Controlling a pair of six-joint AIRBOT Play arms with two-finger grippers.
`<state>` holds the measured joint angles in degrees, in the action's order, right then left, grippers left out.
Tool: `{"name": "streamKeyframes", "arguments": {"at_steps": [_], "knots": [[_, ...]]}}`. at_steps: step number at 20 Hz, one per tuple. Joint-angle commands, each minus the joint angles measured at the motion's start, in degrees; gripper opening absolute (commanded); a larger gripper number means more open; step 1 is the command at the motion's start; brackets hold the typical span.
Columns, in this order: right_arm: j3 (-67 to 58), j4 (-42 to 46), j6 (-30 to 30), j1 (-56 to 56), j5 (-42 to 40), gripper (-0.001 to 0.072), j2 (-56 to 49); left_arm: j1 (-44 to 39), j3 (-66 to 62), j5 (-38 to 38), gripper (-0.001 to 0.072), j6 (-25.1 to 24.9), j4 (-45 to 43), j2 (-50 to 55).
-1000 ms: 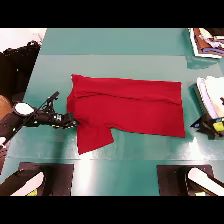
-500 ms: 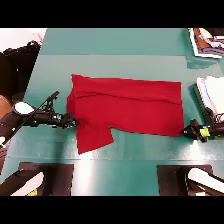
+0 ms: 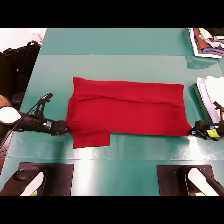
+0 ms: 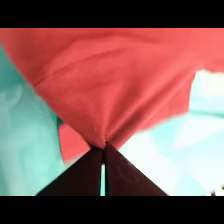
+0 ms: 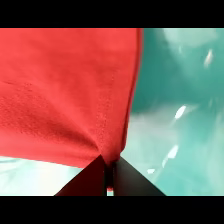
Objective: Fold the shirts.
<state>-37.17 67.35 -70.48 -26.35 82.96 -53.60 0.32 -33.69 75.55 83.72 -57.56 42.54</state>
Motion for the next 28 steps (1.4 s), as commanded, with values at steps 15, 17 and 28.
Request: {"name": "streamKeyframes", "arguments": {"at_steps": [15, 17, 28], "knots": [[-31.93, 4.15, -8.39, 19.19, -4.76, 0.0013, -22.64, 0.02, -22.99, -17.03, 0.0026, -3.23, -1.57, 25.05], [-36.68, 4.15, -8.66, 20.24, -4.76, 0.0014, -27.89, 0.02, -27.93, -18.29, 0.0026, -3.21, -0.72, 31.85], [-42.97, -7.67, -2.78, 9.44, 1.68, 0.0491, -39.95, 0.02, -33.86, -16.13, 0.0405, -3.17, 2.60, 36.92]]}}
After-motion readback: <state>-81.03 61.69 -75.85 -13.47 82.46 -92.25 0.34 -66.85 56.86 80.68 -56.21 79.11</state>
